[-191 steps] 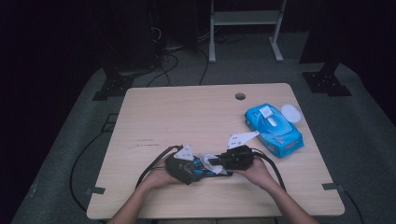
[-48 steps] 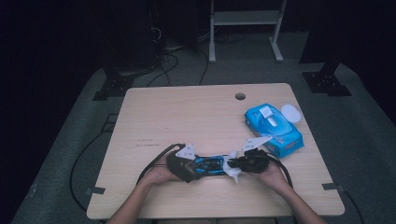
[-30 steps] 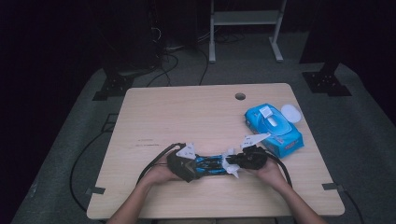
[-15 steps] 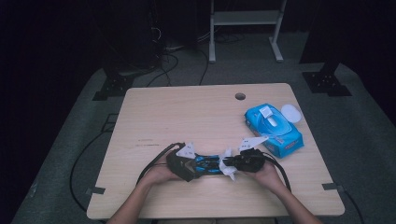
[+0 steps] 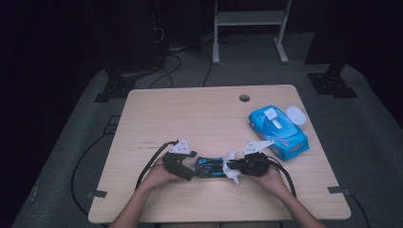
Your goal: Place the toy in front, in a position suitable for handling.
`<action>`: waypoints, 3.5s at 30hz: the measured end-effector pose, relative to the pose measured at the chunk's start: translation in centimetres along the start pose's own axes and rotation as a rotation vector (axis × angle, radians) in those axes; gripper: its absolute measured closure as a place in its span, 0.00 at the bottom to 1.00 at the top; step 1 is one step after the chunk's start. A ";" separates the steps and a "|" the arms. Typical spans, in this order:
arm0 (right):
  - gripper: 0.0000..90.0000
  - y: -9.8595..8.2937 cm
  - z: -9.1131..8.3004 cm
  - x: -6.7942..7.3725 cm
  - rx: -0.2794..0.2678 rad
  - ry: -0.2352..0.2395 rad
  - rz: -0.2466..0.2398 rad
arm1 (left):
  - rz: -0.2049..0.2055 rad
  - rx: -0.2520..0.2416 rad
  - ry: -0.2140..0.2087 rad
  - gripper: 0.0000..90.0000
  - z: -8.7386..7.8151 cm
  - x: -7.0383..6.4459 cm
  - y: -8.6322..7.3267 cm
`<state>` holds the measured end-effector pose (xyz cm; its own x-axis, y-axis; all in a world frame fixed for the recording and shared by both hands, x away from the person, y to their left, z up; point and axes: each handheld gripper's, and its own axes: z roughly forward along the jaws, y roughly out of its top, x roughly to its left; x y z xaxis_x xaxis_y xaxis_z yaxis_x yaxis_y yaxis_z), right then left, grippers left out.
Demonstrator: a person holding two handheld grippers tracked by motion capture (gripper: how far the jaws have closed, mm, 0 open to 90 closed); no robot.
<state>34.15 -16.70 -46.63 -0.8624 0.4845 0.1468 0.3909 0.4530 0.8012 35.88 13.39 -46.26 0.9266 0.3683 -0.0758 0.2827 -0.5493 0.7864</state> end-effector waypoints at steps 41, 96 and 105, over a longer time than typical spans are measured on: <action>0.93 0.1 -0.8 -0.5 0.006 -0.021 -0.011 | -0.190 -0.003 -0.041 0.58 0.0 0.5 -0.6; 0.59 1.9 -0.4 -1.9 0.014 -0.007 -0.192 | 0.075 -0.070 0.052 0.54 0.1 -1.3 -1.1; 0.76 2.3 -2.1 -1.7 -0.074 -0.032 -0.131 | 0.068 -0.073 0.033 0.51 0.4 -0.6 -0.5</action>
<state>35.82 -18.06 -43.79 -0.8932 0.4492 0.0209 0.2502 0.4579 0.8530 35.29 13.15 -46.87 0.9340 0.3573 -0.0010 0.1991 -0.5182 0.8317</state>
